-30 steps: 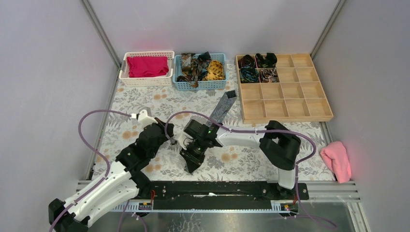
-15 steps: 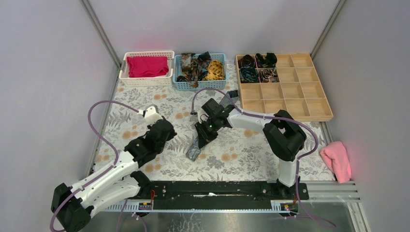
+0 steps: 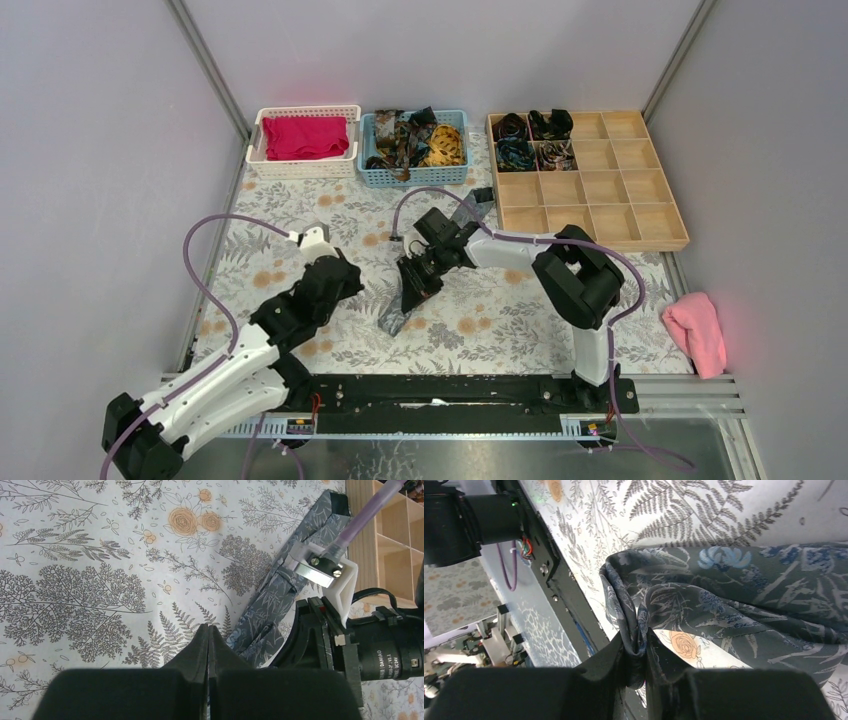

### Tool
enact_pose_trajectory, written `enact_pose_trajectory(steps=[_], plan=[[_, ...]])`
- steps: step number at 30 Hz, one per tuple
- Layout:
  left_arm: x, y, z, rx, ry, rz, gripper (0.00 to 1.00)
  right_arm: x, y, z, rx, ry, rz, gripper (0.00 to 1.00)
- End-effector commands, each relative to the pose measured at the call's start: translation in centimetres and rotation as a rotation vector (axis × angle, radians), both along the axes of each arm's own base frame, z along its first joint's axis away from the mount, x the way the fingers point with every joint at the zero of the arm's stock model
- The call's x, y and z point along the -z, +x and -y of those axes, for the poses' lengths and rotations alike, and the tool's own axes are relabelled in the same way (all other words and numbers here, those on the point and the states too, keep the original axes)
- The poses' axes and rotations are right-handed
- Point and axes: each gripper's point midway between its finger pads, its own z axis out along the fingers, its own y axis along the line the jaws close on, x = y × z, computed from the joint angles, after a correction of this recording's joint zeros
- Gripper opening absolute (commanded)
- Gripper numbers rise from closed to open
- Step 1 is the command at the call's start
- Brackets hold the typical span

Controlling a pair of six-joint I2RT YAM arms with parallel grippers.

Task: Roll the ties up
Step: Roll the tie at the center of the board.

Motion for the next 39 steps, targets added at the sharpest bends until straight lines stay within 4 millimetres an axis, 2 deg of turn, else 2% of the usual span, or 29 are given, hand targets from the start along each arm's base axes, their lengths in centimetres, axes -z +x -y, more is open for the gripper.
enact_pose_trajectory(steps=[1,5,11,15,20,24,31,36,39], plan=[[-0.4,0.0,0.3,0.024,-0.029,0.049,0.00,-3.7,-0.5,-1.4,-0.025,0.142,-0.026,0.21],[-0.4,-0.6,-1.0,-0.039,-0.040,0.031,0.00,-4.6,-1.5,-1.7,-0.054,0.180,-0.064,0.22],[-1.9,-1.8,-0.6,0.017,-0.113,0.076,0.00,-6.3,-3.3,-3.1,-0.106,0.269,-0.124,0.23],[-2.9,-2.3,-0.6,0.042,-0.129,0.091,0.00,-6.0,-4.0,-4.1,-0.139,0.265,-0.143,0.23],[-3.6,-2.9,0.6,0.140,-0.143,0.107,0.00,-5.6,-4.4,-5.3,-0.170,0.312,-0.192,0.23],[-3.0,-3.1,0.7,0.155,-0.140,0.104,0.00,-5.9,-4.0,-6.1,-0.181,0.356,-0.196,0.23],[-2.7,-3.2,1.3,0.188,-0.141,0.106,0.00,-5.2,-3.8,-7.4,-0.205,0.402,-0.275,0.24],[-2.4,-3.1,1.2,0.186,-0.134,0.109,0.00,-4.6,-3.7,-7.7,-0.199,0.413,-0.322,0.24],[-2.0,-3.0,1.3,0.188,-0.125,0.099,0.00,-3.9,-2.7,-7.5,-0.157,0.393,-0.310,0.24]])
